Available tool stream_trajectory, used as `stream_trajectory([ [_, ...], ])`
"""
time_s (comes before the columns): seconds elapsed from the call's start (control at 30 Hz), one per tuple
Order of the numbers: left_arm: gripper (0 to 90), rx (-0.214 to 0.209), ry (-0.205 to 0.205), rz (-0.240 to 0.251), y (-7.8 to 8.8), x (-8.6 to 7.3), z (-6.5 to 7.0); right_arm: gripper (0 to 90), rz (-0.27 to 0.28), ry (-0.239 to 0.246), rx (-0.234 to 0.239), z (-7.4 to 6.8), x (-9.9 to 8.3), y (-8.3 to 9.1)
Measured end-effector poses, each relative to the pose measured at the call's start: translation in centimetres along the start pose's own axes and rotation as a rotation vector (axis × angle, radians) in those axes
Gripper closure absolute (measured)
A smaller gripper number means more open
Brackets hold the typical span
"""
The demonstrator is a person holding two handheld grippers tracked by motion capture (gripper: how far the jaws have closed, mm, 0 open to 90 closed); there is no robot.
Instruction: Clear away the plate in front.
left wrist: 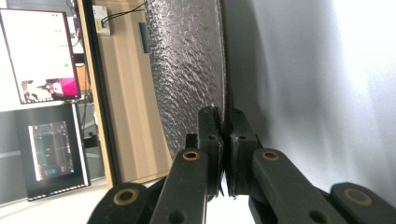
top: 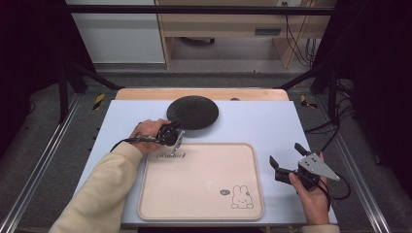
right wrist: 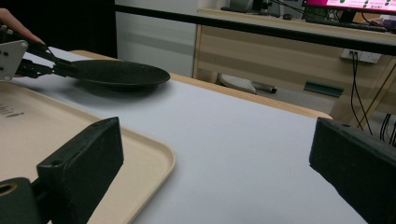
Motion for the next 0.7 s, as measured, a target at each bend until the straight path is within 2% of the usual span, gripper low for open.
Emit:
stream_trajectory([
  [0.1,85.2,-0.002,0.017,-0.002,-0.01,0.11,-0.03,3.4,0.0,0.001,0.0,0.05,-0.01,0.01],
  [0.23,85.6,-0.012,-0.005,-0.018,0.03,0.19,-0.15,3.5,-0.004,0.002,0.003,-0.04,-0.1,-0.08],
  [0.4,86.1,-0.011,-0.009,-0.031,0.14,0.11,-0.28,3.5,-0.005,0.003,0.002,-0.03,-0.13,-0.09],
  [0.57,86.4,-0.011,0.028,-0.03,0.16,0.1,-0.48,3.5,-0.01,0.001,0.0,0.07,-0.24,-0.1],
  [0.7,86.4,-0.005,0.001,-0.042,0.13,0.22,-0.3,3.6,-0.01,0.0,0.0,0.11,-0.25,-0.12],
])
Point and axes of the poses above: each handheld gripper's, and its own axes: y roughly backward along the jaws, x roughly out of its top, z roughly to its right, the point moved 8 cm from there along -y, roughly forward along the jaws, and after that the axes turned 14 degrees about z, right-handed, at the moved point
